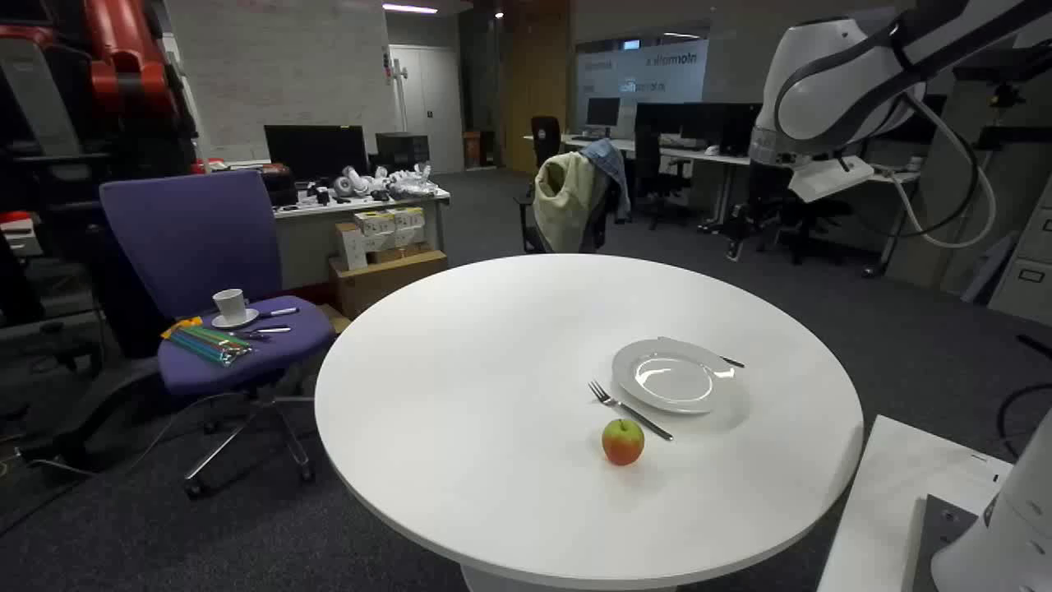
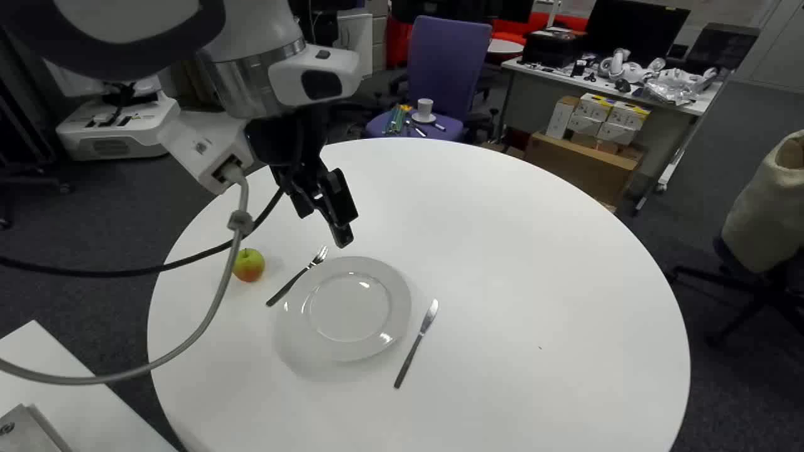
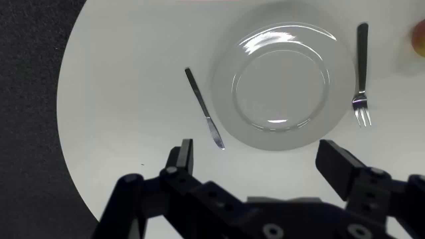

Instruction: Pick up the red apple and put on the white plate

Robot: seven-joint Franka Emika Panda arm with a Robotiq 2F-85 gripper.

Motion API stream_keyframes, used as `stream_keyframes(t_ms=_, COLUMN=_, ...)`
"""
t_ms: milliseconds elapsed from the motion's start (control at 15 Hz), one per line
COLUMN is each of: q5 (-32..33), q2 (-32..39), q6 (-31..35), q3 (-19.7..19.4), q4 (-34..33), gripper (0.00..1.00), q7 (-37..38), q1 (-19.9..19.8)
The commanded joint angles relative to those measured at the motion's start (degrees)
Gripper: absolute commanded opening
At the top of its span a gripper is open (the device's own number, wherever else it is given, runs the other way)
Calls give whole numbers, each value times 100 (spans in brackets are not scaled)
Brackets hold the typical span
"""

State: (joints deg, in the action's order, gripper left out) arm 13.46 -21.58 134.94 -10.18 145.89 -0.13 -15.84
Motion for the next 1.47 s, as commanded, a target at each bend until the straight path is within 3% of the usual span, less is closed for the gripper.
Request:
stream_keyframes(t_ms=0, q5=5, q2=1, q6=-13, q3=-15, q4=-8, gripper=100, q7=3, q1=16)
stream_keyframes(t_ms=800, q5=-108, q2=172, q6=69, q3=-27, q4=-15, gripper=100, q7=-52, q1=103)
stream_keyframes(t_ms=1400, q5=-474, q2=1389, q6=235, q3=242, q4=-382, gripper=100, q7=-62, q1=755)
